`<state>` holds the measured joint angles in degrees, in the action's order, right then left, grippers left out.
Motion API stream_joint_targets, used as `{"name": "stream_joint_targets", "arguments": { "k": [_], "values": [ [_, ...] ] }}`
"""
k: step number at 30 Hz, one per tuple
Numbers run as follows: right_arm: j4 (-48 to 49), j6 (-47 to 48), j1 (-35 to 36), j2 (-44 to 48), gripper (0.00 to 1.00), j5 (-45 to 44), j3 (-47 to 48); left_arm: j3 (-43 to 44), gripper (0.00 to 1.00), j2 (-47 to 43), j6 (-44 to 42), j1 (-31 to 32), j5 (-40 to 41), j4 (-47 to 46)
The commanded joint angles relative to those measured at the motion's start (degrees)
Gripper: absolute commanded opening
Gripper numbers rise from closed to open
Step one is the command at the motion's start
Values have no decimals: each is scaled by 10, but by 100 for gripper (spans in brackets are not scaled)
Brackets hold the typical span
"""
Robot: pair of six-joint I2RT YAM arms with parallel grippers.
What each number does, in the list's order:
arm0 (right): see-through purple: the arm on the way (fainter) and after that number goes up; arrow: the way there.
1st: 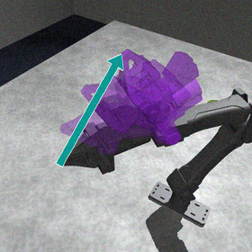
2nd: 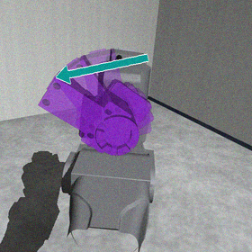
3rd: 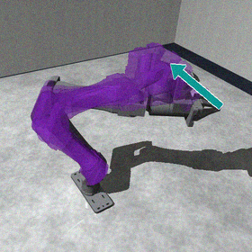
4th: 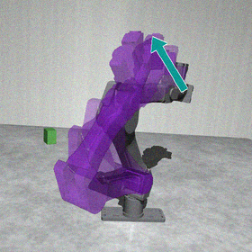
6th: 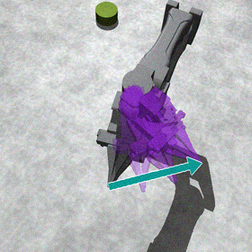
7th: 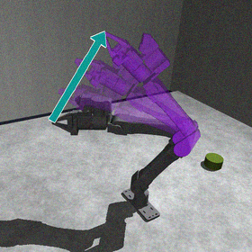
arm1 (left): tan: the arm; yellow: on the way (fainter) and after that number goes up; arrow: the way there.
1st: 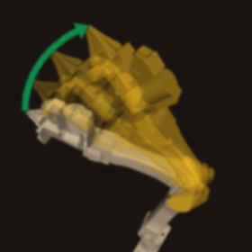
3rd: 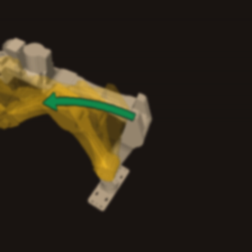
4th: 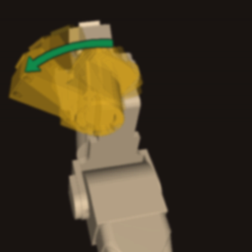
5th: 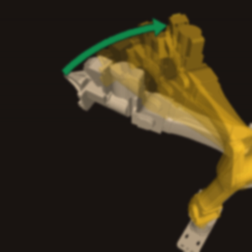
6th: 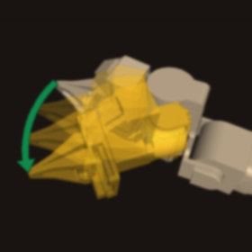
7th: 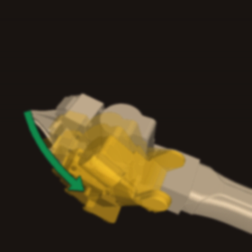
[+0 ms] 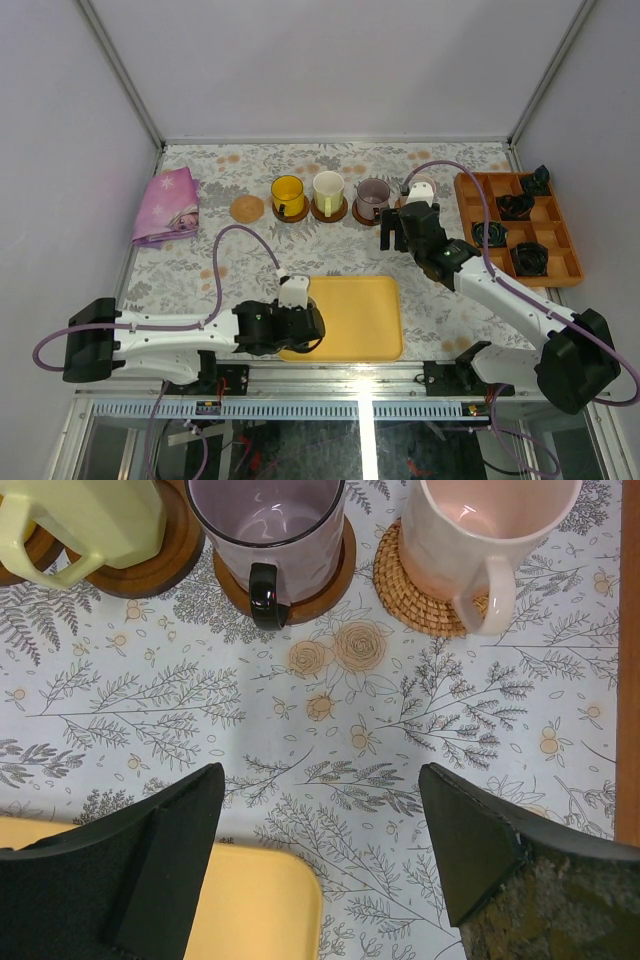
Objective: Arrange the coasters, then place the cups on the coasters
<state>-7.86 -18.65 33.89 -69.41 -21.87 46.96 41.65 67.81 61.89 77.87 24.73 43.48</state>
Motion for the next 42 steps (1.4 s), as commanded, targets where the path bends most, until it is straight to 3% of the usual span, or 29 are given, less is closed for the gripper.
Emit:
{"name": "stream_joint_targets", "arguments": {
  "k": [1, 5, 7, 15, 24, 30, 36, 42],
  "values": [
    [15, -8, -3, 2, 86, 1, 4, -10, 35, 2, -9, 1, 30, -29],
    [16, -8, -3, 0, 86, 1, 5, -11, 20, 2, -10, 2, 30, -30],
    [17, -8, -3, -2, 86, 2, 7, -10, 1, 1, -12, 1, 31, -28],
    [10, -1, -3, -4, 81, 8, -3, 26, 0, -28, -31, 2, 104, -10],
    [23, -1, -3, -15, 53, 24, -32, 84, 0, -101, -90, -19, 222, 15],
    [35, 2, -2, -41, 29, 72, -35, 60, 0, -171, -169, -121, 226, -19],
    [37, 1, -2, -63, 9, 96, -36, 25, 0, -212, -289, -284, 142, -121],
    [40, 0, -2, -65, 8, 103, -35, 9, 0, -154, -377, -445, 4, -237]
  ]
}}
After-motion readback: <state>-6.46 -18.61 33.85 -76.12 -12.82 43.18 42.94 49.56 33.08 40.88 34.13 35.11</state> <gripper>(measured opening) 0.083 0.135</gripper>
